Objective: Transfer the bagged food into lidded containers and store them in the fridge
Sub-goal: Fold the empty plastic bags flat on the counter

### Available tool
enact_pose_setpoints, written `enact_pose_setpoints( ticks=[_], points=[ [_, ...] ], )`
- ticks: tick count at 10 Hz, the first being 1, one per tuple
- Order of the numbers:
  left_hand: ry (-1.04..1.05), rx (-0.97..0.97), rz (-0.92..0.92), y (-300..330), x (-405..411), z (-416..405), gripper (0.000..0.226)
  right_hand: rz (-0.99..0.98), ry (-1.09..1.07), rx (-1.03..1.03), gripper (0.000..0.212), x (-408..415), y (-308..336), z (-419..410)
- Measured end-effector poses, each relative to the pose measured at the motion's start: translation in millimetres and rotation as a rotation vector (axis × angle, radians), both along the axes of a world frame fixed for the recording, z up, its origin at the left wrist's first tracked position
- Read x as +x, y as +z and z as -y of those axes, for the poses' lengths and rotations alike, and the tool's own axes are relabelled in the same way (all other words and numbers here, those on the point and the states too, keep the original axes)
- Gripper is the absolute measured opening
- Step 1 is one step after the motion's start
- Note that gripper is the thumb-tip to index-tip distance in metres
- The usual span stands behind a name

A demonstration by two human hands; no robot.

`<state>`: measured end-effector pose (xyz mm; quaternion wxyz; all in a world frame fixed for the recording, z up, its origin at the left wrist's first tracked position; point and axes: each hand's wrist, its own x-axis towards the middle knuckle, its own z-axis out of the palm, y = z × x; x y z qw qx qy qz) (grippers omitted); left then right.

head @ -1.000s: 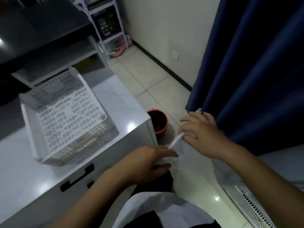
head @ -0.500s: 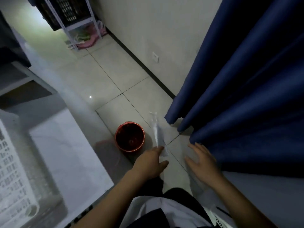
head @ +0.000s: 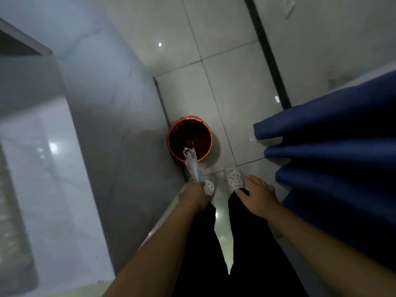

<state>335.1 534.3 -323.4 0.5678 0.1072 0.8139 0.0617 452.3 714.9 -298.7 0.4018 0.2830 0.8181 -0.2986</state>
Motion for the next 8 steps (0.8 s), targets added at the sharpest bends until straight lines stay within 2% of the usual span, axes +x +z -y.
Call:
enact_pose_setpoints(
  ticks=[1,2,4,5,6,7,8],
  points=[
    [0.113,-0.041,0.035,-46,-5,-1,0.063,0.008,0.141,-0.009,0.057,-15,-45,-22],
    [0.133,-0.075,0.03,-110,-32,-7,0.062,0.069,0.222,0.016,0.063,-32,-102,-51],
    [0.174,-0.079,-0.003,-187,-89,-21,0.071,0.052,0.159,0.038,0.065,-52,-152,-92],
    [0.221,-0.057,-0.051,-183,-87,-24,0.074,0.049,0.179,0.059,0.064,-48,-144,-96],
    [0.209,-0.054,-0.1,-150,-67,-26,0.075,0.073,0.169,0.071,0.064,-39,-125,-92],
    [0.09,-0.066,-0.183,-83,-38,-24,0.074,0.033,0.115,0.051,0.065,-31,-84,-80],
    [0.081,-0.032,-0.232,-34,-21,-24,0.075,-0.044,0.107,0.014,0.063,-29,-48,-70]
  ],
)
